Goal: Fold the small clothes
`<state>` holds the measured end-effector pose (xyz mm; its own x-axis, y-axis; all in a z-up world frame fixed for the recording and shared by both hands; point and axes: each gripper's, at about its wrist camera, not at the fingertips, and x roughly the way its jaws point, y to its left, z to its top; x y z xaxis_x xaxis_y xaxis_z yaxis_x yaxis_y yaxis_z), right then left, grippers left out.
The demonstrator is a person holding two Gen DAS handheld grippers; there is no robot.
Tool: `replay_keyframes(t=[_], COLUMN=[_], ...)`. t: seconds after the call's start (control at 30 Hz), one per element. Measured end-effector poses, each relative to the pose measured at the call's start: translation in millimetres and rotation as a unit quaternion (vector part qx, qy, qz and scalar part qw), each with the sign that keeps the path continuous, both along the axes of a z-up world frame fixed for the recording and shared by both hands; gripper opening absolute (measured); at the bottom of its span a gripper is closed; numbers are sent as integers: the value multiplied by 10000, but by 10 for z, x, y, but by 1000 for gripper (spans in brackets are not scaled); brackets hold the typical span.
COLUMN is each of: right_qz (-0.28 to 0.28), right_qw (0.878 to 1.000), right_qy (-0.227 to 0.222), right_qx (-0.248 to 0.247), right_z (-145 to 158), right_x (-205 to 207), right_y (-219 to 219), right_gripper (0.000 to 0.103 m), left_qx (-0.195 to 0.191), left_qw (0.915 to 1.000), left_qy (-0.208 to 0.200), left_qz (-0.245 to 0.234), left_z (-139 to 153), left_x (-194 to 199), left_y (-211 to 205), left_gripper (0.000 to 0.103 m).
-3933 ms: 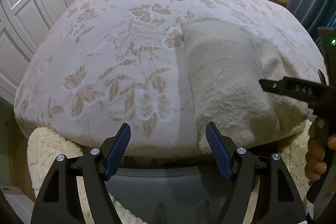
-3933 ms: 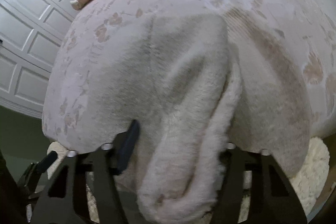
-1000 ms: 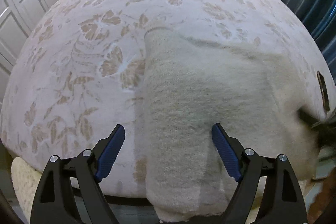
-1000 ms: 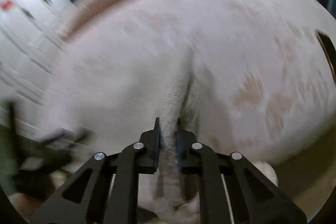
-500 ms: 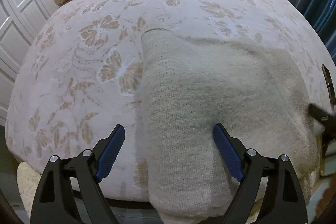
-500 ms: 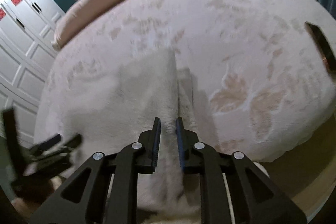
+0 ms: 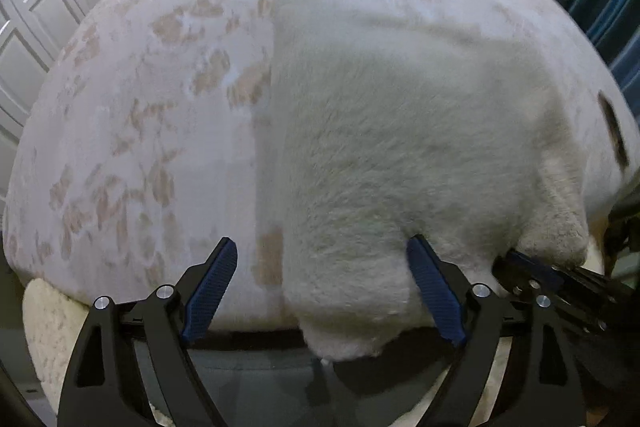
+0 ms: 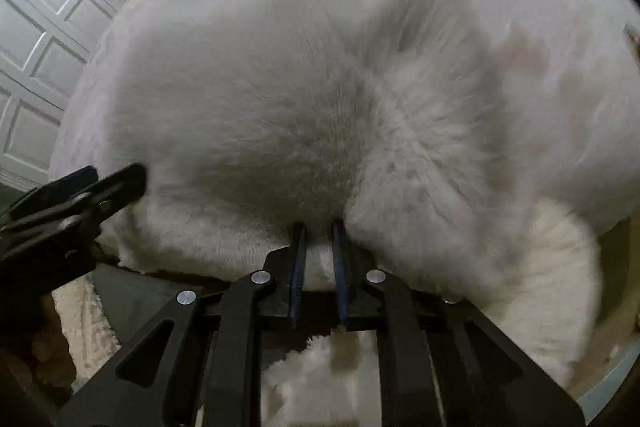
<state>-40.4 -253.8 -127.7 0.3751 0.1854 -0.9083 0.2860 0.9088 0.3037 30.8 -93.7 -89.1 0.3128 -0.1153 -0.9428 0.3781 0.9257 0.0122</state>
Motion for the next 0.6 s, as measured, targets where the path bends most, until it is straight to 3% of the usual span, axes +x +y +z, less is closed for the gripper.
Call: replay_keyframes(t=[0.07,0.2,0.27,0.37,0.43,0.53,0.6], right_qz=[-92,-210,-138,-40,-56,-281,-426], right_qw=[9999,9981,9988,9999,9998,9970,9951], right_qy=[-20,-574,-477,-64,-149,-717,-883], right_qx=[94,52,-60,-105,-117,-82,-117], right_z=[115,528,456,85,218,628,748], right_x=[-7,-78,-28,63,78,62,84], right_y=[-29,-102,-93,-40,-30,-134,-240], right_gripper=[11,15,15,11,13,15,15], left_qx=[-44,16,39,66,24,-163,-224], left_qw=[10000,9999,9998,9999,9999,9994,9989], left_qy=[-26,-159,-178,-129,-146,-250,-313], left_qz=[42,43,58,1,30,201,277], left_z=[-47,17,-8,-7,42,195,234], left_x=[-10,11,-7,-38,-40,10,60], left_y=[47,19,5,-5,30,114,126], left_gripper=[91,93,94,94,94,93,92])
